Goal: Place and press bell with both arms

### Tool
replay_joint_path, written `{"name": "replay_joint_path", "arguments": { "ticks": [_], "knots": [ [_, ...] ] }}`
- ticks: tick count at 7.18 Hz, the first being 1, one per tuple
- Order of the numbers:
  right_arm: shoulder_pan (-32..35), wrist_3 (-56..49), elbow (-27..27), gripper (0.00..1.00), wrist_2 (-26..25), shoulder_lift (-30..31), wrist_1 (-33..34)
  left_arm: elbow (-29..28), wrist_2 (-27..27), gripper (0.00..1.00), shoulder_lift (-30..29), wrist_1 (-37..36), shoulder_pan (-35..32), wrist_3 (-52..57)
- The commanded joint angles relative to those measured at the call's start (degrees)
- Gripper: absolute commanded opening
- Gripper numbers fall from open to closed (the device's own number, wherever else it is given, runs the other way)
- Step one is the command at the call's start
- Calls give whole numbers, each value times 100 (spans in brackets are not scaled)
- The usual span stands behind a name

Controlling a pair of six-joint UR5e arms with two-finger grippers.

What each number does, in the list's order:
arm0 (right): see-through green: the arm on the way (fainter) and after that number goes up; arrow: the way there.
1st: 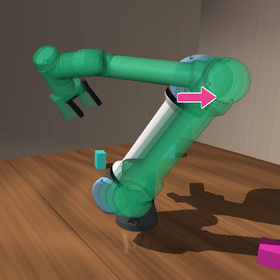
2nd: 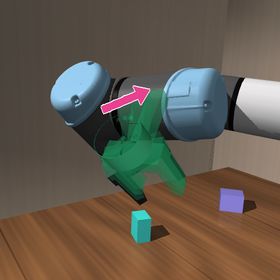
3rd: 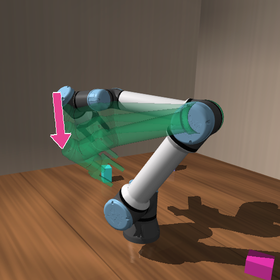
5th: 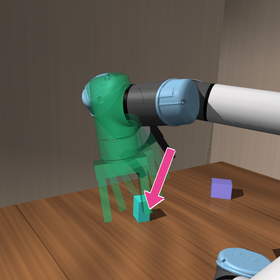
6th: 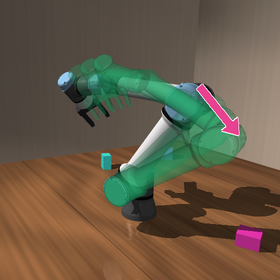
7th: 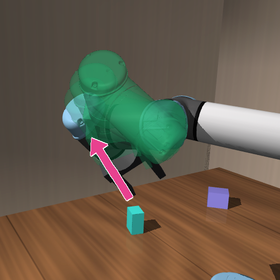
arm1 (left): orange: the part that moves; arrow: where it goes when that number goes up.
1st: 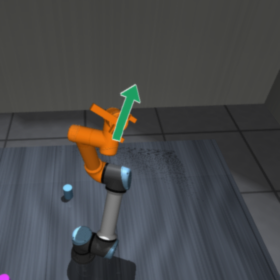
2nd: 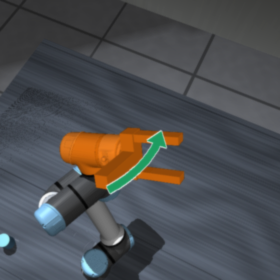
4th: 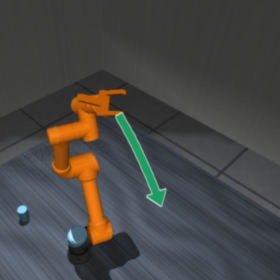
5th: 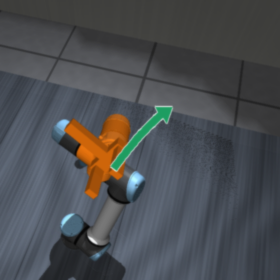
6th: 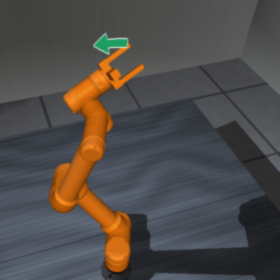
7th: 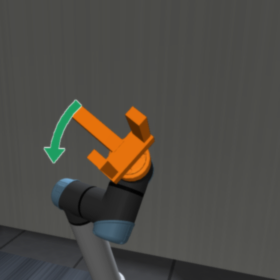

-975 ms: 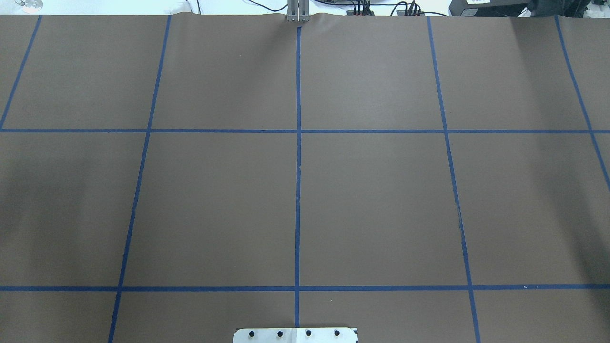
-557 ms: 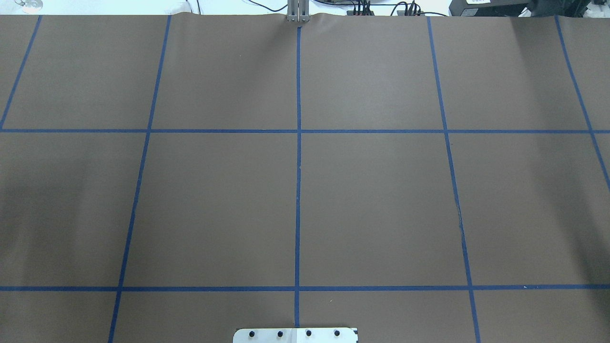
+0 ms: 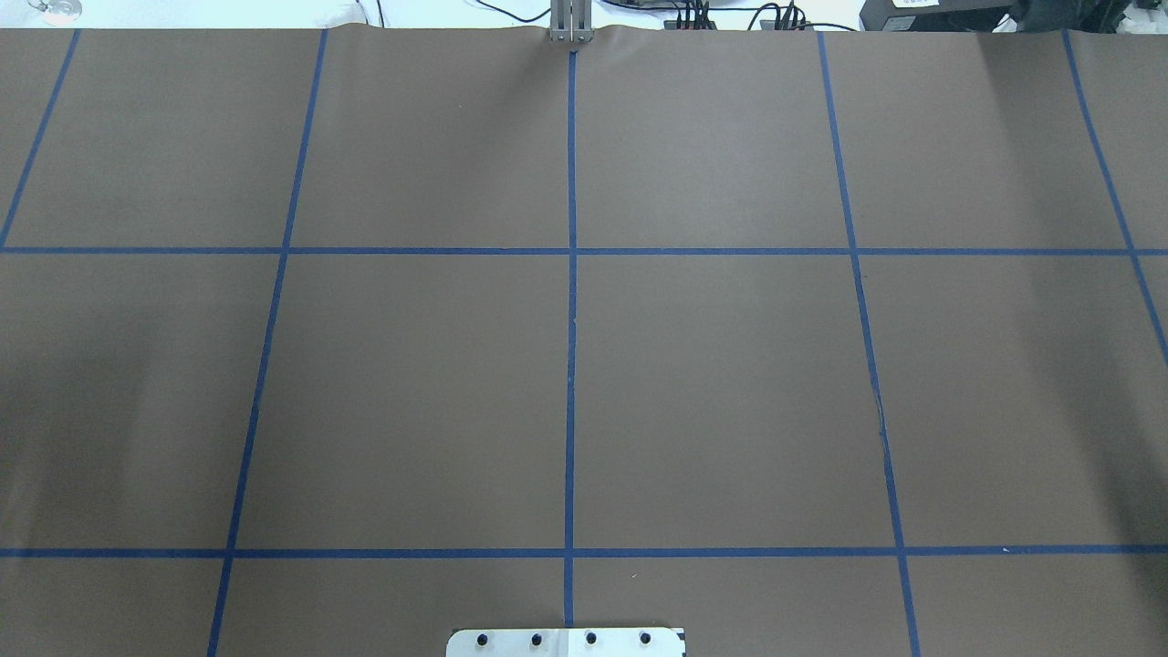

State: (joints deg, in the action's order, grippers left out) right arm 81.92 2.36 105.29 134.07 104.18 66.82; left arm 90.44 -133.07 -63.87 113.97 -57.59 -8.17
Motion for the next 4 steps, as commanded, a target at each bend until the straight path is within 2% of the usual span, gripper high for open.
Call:
{"name": "replay_joint_path", "arguments": {
  "ticks": [1, 4],
  "knots": [
    [-1, -7, 0, 100, -4, 15, -46, -220, 9, 100, 67, 249, 90, -44],
    [-1, -7, 0, 100, -4, 15, -55, -220, 0, 100, 225, 327, 134, -27]
  ]
}}
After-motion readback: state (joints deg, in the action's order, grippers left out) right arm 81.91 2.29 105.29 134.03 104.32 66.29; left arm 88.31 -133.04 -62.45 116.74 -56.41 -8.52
